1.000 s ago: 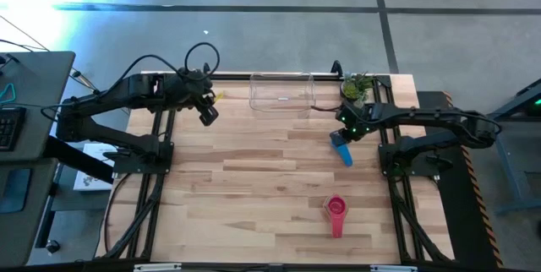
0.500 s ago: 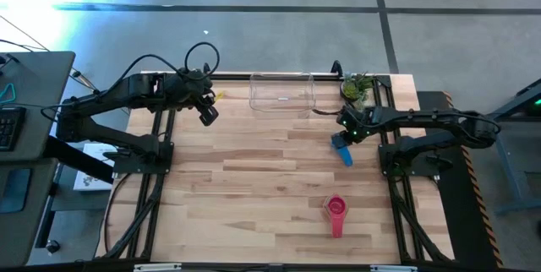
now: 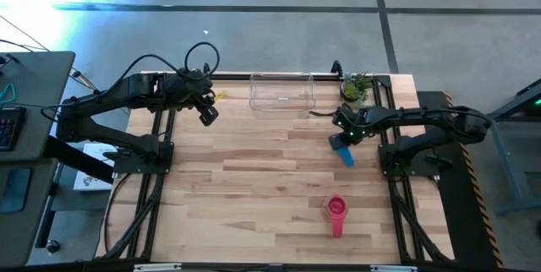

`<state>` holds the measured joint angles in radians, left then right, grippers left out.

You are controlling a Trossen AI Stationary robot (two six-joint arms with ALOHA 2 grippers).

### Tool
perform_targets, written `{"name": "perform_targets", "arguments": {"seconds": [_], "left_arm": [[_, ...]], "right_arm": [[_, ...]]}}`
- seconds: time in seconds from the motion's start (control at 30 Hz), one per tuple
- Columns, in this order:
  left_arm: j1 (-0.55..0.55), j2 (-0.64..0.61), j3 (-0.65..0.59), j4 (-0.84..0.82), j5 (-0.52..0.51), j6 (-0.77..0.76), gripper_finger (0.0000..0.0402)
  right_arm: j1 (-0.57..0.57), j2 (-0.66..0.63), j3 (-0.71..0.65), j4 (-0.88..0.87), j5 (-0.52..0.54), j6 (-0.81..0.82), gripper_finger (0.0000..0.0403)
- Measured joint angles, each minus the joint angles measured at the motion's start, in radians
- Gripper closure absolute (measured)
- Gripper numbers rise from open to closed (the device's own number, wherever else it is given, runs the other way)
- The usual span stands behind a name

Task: Nest measuring cups in basket
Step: Stack the blue measuring cup on top of the other red measuring cup

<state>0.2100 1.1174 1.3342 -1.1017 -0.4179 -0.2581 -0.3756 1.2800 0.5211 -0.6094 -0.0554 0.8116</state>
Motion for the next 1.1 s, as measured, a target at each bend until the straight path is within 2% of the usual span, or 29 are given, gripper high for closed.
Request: {"name": "perform_targets", "arguments": {"seconds": [0.1,0.3,0.57,0.87,1.1], "left_arm": [[0.000,0.000,0.000,0.000,0.000,0.000,0.0284],[0.000,0.000,0.000,0.000,0.000,0.000,0.0284],[0.000,0.000,0.000,0.000,0.000,-0.001,0.0284],[0.000,0.000,0.000,0.000,0.000,-0.001,0.0284],[0.000,0.000,0.000,-0.001,0.008,0.018,0.0284]], "right_arm": [[0.001,0.001,0.017,-0.007,-0.029,0.001,0.0395],[0.015,0.002,0.094,-0.099,-0.035,0.045,0.0398],[0.131,0.001,0.276,-0.263,-0.020,0.119,0.0400],[0.309,0.001,0.518,-0.420,0.089,0.184,0.0401],[0.453,0.001,0.671,-0.559,0.207,0.341,0.0402]]}}
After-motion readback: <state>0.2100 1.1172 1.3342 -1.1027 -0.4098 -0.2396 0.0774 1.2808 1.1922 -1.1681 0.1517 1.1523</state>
